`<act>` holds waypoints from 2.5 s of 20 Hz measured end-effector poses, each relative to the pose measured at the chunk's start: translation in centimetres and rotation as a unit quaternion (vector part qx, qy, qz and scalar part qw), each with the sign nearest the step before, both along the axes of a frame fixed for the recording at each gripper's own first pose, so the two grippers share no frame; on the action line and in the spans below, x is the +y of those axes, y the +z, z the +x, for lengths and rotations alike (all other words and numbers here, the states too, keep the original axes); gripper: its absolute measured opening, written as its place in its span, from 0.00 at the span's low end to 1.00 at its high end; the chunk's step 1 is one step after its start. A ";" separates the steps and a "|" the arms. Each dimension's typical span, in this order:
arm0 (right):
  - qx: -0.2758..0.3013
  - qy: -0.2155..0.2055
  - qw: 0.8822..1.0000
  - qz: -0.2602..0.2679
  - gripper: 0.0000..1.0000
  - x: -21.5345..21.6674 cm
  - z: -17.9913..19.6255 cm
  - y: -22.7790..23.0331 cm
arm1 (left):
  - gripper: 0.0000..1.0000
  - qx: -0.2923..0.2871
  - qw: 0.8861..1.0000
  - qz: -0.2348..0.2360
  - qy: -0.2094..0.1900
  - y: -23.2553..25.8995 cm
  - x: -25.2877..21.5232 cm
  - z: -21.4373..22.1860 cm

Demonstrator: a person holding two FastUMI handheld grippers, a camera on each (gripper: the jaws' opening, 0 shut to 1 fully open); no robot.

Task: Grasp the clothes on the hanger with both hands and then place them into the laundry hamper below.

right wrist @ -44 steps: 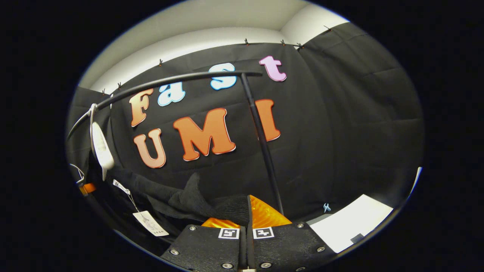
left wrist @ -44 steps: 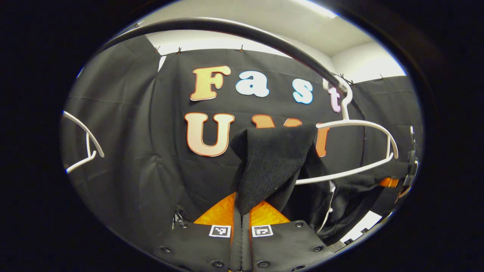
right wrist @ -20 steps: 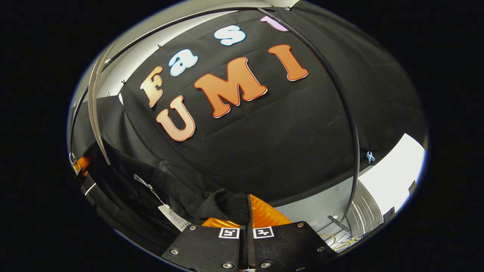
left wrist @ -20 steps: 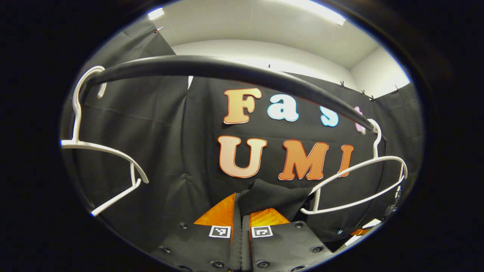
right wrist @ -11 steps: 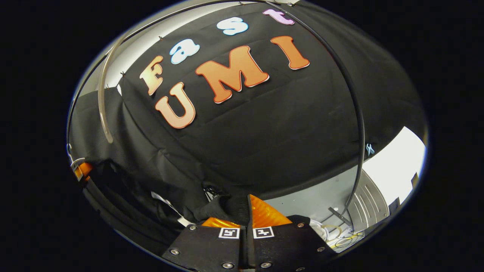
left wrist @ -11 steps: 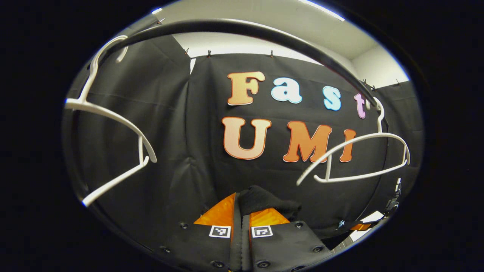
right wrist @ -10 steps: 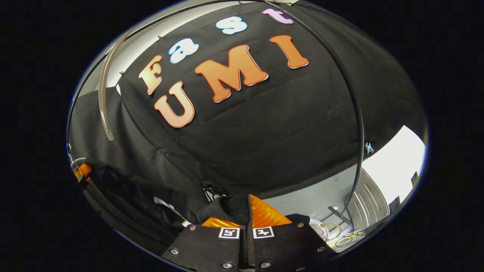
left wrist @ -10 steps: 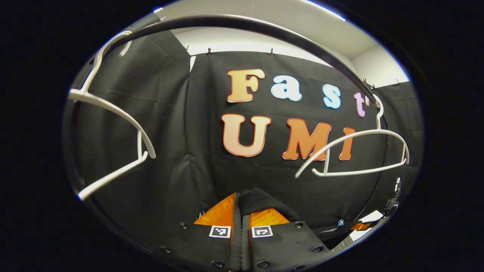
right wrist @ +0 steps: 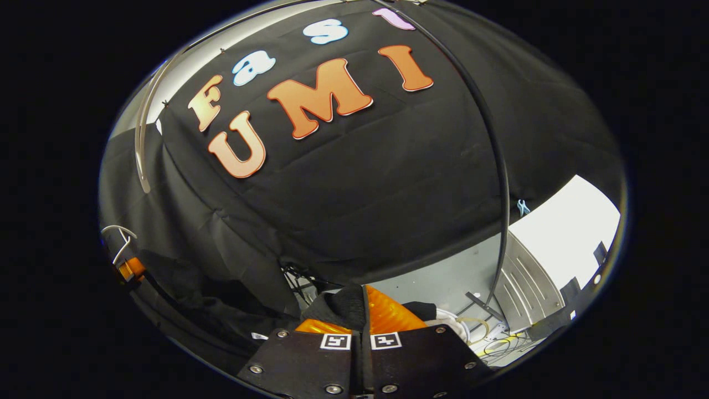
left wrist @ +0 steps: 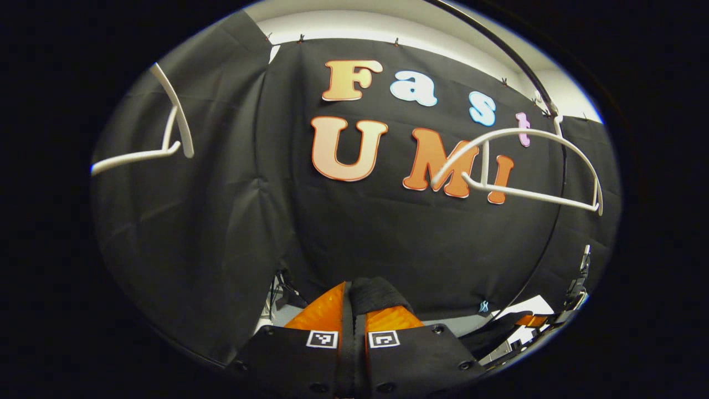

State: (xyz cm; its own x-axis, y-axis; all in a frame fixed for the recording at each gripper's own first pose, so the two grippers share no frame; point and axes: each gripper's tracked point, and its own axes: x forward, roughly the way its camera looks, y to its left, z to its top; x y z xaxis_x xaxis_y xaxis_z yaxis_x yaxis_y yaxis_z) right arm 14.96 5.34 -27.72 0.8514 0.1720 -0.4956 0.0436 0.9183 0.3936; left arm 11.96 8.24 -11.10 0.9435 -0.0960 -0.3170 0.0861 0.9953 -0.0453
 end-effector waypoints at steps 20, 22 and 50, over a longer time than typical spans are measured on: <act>0.067 -0.026 0.997 -0.021 0.00 -3.0 -2.2 -6.5 | 0.05 0.199 0.974 0.031 -0.108 -17.5 -13.1 -0.4; 0.080 -0.025 0.996 -0.025 0.00 -3.0 -2.4 -7.8 | 0.06 0.222 0.968 0.038 -0.115 -19.5 -14.2 -0.6; 0.222 0.006 0.974 -0.037 0.46 -4.0 -4.8 -17.1 | 0.85 0.366 0.920 0.095 -0.105 -29.9 -16.4 -4.9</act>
